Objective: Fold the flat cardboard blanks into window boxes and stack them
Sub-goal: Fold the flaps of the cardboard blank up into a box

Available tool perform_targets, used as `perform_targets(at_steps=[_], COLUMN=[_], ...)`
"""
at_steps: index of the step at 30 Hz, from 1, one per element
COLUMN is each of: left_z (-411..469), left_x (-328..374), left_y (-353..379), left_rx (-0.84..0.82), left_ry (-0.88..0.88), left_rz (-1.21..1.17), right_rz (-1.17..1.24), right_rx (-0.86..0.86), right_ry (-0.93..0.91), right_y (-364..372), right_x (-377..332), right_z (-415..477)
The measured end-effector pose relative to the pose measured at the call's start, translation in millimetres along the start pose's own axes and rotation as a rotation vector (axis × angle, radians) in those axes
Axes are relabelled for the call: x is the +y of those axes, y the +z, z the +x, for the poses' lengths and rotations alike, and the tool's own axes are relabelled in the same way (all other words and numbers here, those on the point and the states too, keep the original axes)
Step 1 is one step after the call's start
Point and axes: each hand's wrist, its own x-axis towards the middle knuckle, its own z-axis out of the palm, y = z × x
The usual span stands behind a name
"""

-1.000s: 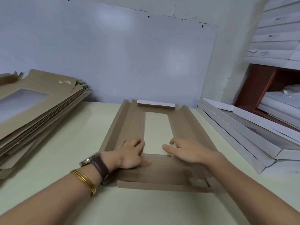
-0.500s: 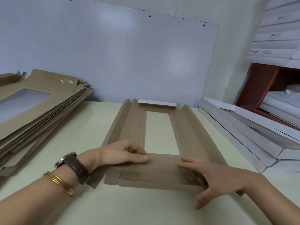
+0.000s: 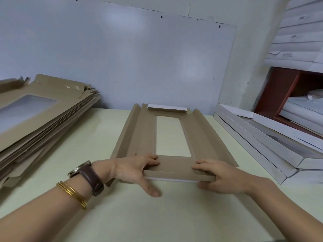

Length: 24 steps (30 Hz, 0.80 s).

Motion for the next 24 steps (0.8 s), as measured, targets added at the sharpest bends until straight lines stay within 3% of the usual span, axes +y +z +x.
perform_targets(at_steps=[8, 14, 24], left_z=[1.8, 1.7, -4.2], left_x=[-4.5, -8.2, -8.4], left_y=[6.4, 9.4, 4.6], left_rx=[0.284, 0.337, 0.434], left_ry=[0.005, 0.004, -0.007], left_rz=[-0.088, -0.128, -0.391], right_rz=[-0.038, -0.045, 0.309], right_rx=[0.074, 0.051, 0.085], right_ry=[0.004, 0.062, 0.203], right_y=[-3.5, -8.2, -22.4], right_x=[0.8, 0.1, 7.5], right_z=[2.5, 3.8, 3.1])
